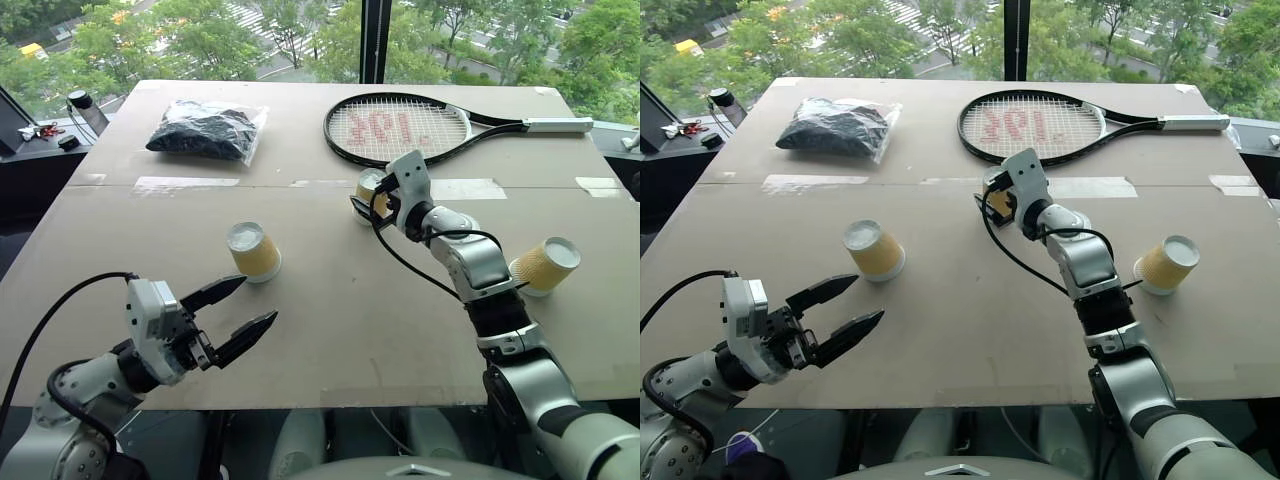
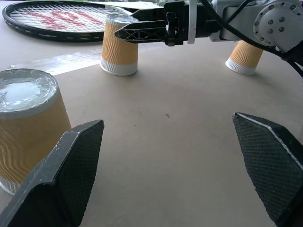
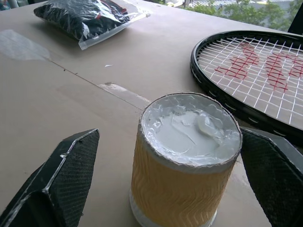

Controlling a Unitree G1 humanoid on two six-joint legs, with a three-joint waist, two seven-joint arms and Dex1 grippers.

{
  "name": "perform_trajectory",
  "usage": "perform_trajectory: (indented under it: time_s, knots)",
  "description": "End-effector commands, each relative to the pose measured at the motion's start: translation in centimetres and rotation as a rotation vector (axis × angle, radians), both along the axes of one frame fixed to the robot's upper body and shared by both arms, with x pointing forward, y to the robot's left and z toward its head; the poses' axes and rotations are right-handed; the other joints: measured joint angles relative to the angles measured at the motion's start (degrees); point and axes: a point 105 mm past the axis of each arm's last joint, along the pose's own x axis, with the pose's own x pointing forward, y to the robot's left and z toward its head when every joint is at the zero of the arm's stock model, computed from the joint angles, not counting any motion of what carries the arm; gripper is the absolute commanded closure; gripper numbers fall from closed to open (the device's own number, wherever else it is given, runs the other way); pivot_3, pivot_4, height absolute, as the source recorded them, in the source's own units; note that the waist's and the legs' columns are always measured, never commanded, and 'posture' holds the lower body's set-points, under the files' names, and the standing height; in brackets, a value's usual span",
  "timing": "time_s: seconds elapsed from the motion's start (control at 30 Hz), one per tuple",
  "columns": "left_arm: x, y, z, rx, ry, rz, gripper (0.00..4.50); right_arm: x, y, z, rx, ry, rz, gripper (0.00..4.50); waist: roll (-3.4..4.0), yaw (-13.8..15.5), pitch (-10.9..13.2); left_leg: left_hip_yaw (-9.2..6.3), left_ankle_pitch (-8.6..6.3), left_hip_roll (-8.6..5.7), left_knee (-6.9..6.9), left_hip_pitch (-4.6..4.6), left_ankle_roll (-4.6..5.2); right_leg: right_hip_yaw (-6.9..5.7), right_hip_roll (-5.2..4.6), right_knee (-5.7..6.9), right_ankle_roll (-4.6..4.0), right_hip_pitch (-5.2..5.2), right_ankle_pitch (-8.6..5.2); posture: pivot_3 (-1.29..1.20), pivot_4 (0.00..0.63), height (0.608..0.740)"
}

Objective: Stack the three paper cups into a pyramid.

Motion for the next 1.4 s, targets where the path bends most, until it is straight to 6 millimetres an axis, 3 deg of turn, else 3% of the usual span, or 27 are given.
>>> perform_trajectory:
  time_s: [0.03, 0.07, 0.17, 0.2, 0.43, 0.77, 0.97, 1.2, 1.33, 1.4]
  knots:
    - [-0.3, 0.0, 0.8, 0.006, -0.048, 0.009, 0.0, 1.0, -0.1, 1.7, 0.024, -0.069, -0.026, 0.51, 0.0, 0.0, 0.0, 0.0, 0.0, 0.0, -0.01, -0.01, 0.0, -0.01, -0.01, -0.01, 0.0, 0.0, 0.0, 0.0, 0.15, 0.74]
    - [-0.3, 0.0, 0.8, 0.006, -0.048, 0.01, 0.0, 1.1, -0.1, 1.8, 0.025, -0.073, -0.029, 0.73, 0.01, 0.0, 0.0, 0.0, 0.0, 0.0, -0.01, 0.0, 0.0, 0.0, -0.01, -0.02, 0.0, 0.0, 0.0, 0.0, 0.15, 0.74]
    - [-0.3, 0.2, 0.8, 0.005, -0.047, 0.025, 0.0, 1.4, -0.1, 1.7, 0.02, -0.08, -0.026, 2.03, 0.01, -0.1, 0.0, 0.01, 0.0, 0.0, -0.01, -0.01, -0.01, 0.0, -0.02, -0.02, 0.0, 0.0, 0.0, 0.0, 0.15, 0.74]
    - [-0.4, 0.2, 0.7, 0.005, -0.046, 0.028, 0.0, 1.4, -0.1, 1.6, 0.017, -0.082, -0.023, 2.19, 0.01, -0.1, 0.0, 0.01, 0.0, 0.0, -0.02, 0.0, -0.01, 0.0, -0.02, -0.01, 0.0, 0.0, 0.0, 0.0, 0.15, 0.74]
    - [-0.4, 0.0, 0.6, 0.001, -0.048, 0.035, 0.0, 0.5, -1.1, 2.4, -0.025, -0.136, -0.002, 2.19, 0.03, 0.0, 0.0, 0.0, 0.0, 0.0, -0.04, -0.02, 0.0, -0.02, -0.07, -0.02, 0.0, -0.01, 0.0, 0.0, 0.15, 0.74]
    - [-0.3, 0.1, 0.3, -0.007, -0.04, 0.036, 0.0, -4.0, -5.9, 1.8, -0.077, -0.123, -0.069, 2.19, 0.03, 0.2, 0.0, -0.04, -0.1, 0.01, -0.1, -0.03, 0.16, -0.05, -0.32, -0.06, -0.01, -0.01, -0.01, 0.0, 0.15, 0.74]
    - [-0.2, 0.4, 0.3, -0.003, -0.033, 0.031, 0.0, -4.3, -5.5, 1.2, -0.055, -0.094, -0.084, 2.19, 0.02, 0.0, 0.0, -0.02, -0.15, 0.0, -0.1, 0.02, 0.25, -0.03, -0.12, -0.04, -0.01, -0.01, 0.0, 0.0, 0.15, 0.74]
    - [-0.1, 0.9, 0.4, 0.004, -0.031, 0.041, 0.0, -4.2, -3.6, 1.3, 0.012, -0.073, -0.053, 2.19, 0.03, 0.1, 0.0, -0.01, -0.15, 0.0, -0.1, 0.0, 0.25, -0.02, -0.07, -0.06, -0.01, -0.01, 0.0, 0.0, 0.15, 0.74]
    - [-0.2, 1.1, 0.4, 0.004, -0.028, 0.049, 0.0, -3.8, -3.7, -0.3, 0.001, -0.04, -0.052, 2.19, 0.02, 0.2, 0.0, -0.01, -0.15, 0.0, -0.1, 0.0, 0.24, -0.03, -0.07, -0.06, -0.01, -0.01, 0.0, 0.0, 0.15, 0.74]
    - [-0.3, 1.2, 0.4, 0.004, -0.025, 0.055, 0.0, -3.7, -4.1, -1.0, -0.007, -0.026, -0.051, 1.13, 0.02, 0.2, 0.0, -0.01, -0.14, -0.01, -0.1, 0.0, 0.24, -0.04, -0.07, -0.06, -0.01, 0.0, 0.0, 0.0, 0.15, 0.74]
